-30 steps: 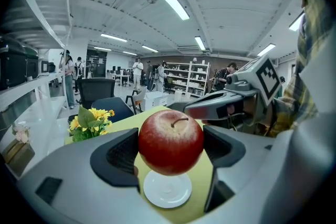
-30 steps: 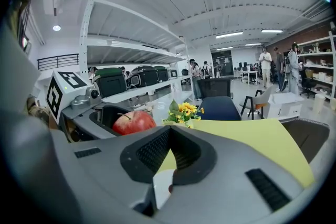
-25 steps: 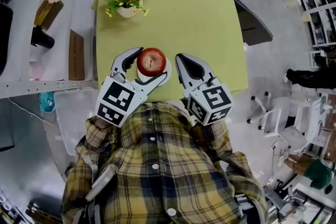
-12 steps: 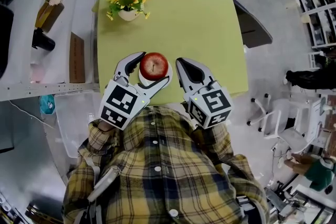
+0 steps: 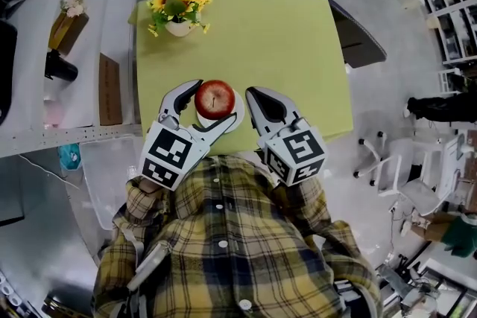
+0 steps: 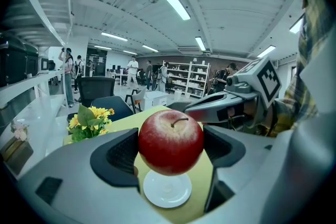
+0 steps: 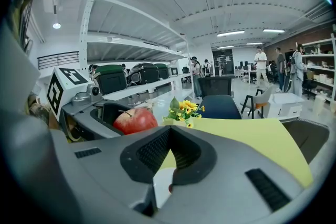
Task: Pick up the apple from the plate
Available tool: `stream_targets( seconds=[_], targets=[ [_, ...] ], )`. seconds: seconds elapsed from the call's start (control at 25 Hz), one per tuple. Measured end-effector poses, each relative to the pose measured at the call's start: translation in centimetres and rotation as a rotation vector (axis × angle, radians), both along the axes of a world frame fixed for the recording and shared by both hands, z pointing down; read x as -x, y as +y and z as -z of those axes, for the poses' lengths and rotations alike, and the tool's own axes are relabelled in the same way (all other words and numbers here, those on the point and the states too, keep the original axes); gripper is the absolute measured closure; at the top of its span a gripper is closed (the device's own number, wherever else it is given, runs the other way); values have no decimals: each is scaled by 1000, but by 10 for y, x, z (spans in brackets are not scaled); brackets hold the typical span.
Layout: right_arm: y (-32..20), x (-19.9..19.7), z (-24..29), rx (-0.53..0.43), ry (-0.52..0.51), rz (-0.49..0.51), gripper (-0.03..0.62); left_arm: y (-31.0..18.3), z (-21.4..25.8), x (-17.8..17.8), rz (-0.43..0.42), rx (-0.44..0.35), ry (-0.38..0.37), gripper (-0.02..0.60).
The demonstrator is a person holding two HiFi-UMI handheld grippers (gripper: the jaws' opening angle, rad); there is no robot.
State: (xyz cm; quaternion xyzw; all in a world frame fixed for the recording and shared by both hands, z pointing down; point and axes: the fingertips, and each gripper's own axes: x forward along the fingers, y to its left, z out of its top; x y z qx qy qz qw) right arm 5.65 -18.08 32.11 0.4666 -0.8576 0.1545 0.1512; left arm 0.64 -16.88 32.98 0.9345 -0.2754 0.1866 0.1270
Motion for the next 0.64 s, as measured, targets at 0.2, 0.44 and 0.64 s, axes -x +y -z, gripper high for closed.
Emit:
stream_targets(
  seconds=[0.2,0.44,0.64],
  targets=[
    [1,-3,-1,8,0,-4,599,1,0,-3,-3,6,0,187],
    [-2,-3,-1,10,-1,-4,599,-2,1,-2,-2,6,-2,187],
    [-6,-3,-2,5,0,2,598,-7,0,-3,0,1,-5,187]
  ],
)
